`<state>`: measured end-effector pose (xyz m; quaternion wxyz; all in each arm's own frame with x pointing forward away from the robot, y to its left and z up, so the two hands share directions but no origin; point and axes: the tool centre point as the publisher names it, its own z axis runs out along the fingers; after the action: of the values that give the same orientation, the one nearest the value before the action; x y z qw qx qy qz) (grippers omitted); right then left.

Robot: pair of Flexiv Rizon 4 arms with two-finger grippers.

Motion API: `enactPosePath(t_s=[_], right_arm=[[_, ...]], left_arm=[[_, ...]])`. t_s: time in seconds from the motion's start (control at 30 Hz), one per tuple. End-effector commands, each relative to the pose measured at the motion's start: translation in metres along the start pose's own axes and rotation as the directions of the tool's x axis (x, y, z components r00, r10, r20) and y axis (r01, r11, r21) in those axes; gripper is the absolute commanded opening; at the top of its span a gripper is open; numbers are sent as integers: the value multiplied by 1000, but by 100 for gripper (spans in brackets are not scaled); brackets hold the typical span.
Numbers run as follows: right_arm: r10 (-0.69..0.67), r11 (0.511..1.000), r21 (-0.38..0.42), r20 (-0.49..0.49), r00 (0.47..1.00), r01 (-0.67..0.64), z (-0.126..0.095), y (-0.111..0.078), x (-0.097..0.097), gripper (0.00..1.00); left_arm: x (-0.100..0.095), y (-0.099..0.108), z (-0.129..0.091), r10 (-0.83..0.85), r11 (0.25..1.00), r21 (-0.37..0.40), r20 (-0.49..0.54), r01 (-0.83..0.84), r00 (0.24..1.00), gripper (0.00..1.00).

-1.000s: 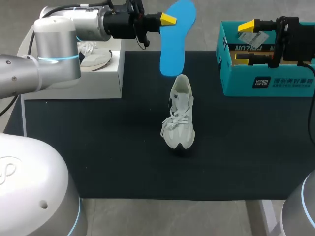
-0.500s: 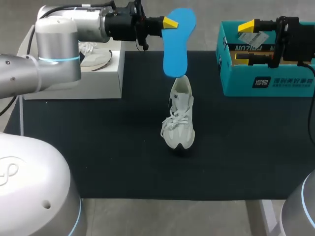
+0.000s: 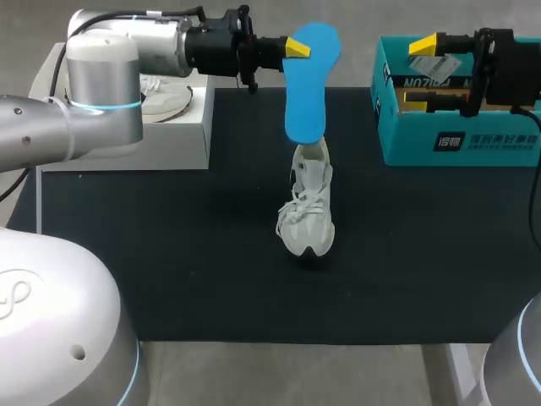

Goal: Take the shoe out of the shoebox, open the shoe tongue, remove and reinsert the insole, then place the shoe into the shoebox

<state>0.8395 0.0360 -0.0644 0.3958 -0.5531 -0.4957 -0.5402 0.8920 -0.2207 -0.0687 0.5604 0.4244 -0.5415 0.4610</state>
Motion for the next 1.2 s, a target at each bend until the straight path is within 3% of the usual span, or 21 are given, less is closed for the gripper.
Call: enactPosePath(t_s=[0.03,0.27,0.33,0.77,1.03,1.2], right_arm=[[1,1000,-2,0,1000,-1,1,0,0,100],[1,1000,-19,94,996,1,5,-4,6,100],[-8,1000,-21,183,983,12,7,-6,10,100],[-32,999,-9,357,934,37,22,-9,48,100],[-23,1000,3,502,865,24,33,-6,76,100],[-31,999,25,568,822,20,42,-5,92,100]], left_arm=[[0,-4,2,4,1000,-12,2,-4,1000,0],[-1,-3,1,-6,1000,-8,25,6,1000,0],[-5,-5,-1,-31,1000,-7,22,31,999,0],[-7,-11,-10,-36,999,13,33,36,999,0],[-15,-21,-20,-68,994,82,4,68,998,0],[-15,-20,-23,-56,996,75,18,55,998,0]])
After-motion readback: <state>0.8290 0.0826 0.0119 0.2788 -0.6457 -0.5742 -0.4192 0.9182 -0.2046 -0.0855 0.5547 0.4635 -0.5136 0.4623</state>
